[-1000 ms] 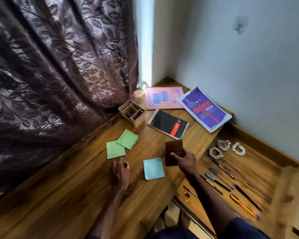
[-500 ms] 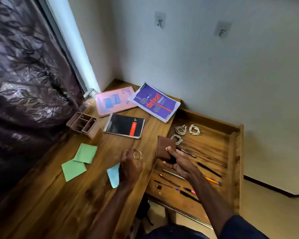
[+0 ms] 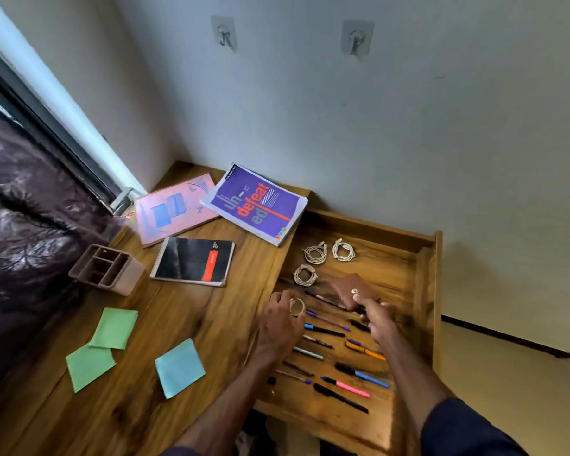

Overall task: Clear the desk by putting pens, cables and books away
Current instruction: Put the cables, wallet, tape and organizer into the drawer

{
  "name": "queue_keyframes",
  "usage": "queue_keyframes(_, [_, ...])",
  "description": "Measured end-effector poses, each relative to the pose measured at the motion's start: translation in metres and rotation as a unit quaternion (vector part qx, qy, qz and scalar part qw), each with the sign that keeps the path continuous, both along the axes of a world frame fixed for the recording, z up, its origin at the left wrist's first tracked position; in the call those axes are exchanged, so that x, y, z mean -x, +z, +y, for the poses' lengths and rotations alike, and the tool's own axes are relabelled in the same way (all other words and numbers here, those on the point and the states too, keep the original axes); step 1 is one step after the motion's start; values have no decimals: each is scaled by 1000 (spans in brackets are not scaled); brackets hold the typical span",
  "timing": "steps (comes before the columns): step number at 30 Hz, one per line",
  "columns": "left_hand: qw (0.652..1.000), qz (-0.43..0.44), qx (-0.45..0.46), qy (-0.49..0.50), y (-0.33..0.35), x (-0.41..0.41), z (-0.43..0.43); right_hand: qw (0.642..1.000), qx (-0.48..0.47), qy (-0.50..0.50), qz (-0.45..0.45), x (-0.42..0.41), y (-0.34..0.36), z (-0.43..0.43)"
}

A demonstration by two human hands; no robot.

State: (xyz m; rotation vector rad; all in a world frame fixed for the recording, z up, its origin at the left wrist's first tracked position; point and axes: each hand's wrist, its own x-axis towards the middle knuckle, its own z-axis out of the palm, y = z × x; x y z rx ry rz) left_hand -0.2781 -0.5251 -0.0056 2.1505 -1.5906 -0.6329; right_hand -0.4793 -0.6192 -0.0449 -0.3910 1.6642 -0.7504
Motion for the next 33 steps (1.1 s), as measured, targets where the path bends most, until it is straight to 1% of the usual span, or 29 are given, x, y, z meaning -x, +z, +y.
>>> queue_keyframes(4, [1000, -17, -16, -15, -8, 11, -31, 997, 28, 42, 53, 6, -17, -47])
queue_keyframes(10, [999, -15, -43, -6, -24, 21, -60, 987, 4, 131, 91, -2, -48, -89])
queue_keyframes(13, [998, -20, -58, -5, -34, 24, -67, 979, -15, 144, 144, 1, -63, -95])
queue_keyframes(16, [998, -26, -61, -12, -40, 25, -69, 975, -16, 149, 165, 4, -66, -95])
queue_keyframes(18, [997, -28, -63, -21, -45, 29, -72, 963, -21, 173, 206, 7, -67, -94])
queue_keyframes(20, [997, -19, -67, -27, -49, 36, -74, 945, -5, 195, 263, 9, -63, -82])
queue_keyframes(21, [997, -14, -70, -28, -50, 40, -76, 941, 20, 197, 276, 10, -61, -74])
queue_keyframes(22, [997, -10, -73, -31, -50, 45, -78, 940, 53, 204, 269, 11, -59, -66])
queue_keyframes(23, [997, -6, -74, -35, -51, 51, -82, 941, 89, 220, 241, 12, -58, -58])
queue_keyframes(24, [996, 0, -75, -40, -52, 56, -85, 945, 113, 239, 194, 13, -57, -50])
queue_keyframes(26, [995, 8, -77, -57, -53, 67, -91, 955, 109, 269, 70, 15, -50, -34])
queue_keyframes(27, [995, 8, -75, -72, -53, 73, -94, 956, 102, 274, 26, 18, -46, -28])
queue_keyframes(28, [993, 4, -72, -89, -53, 77, -96, 956, 106, 275, 10, 22, -43, -24])
queue_keyframes(29, [992, 1, -69, -105, -53, 81, -99, 955, 117, 274, 15, 27, -41, -22])
queue_keyframes(33, [984, -4, -62, -169, -51, 95, -106, 948, 127, 284, 62, 46, -32, -27])
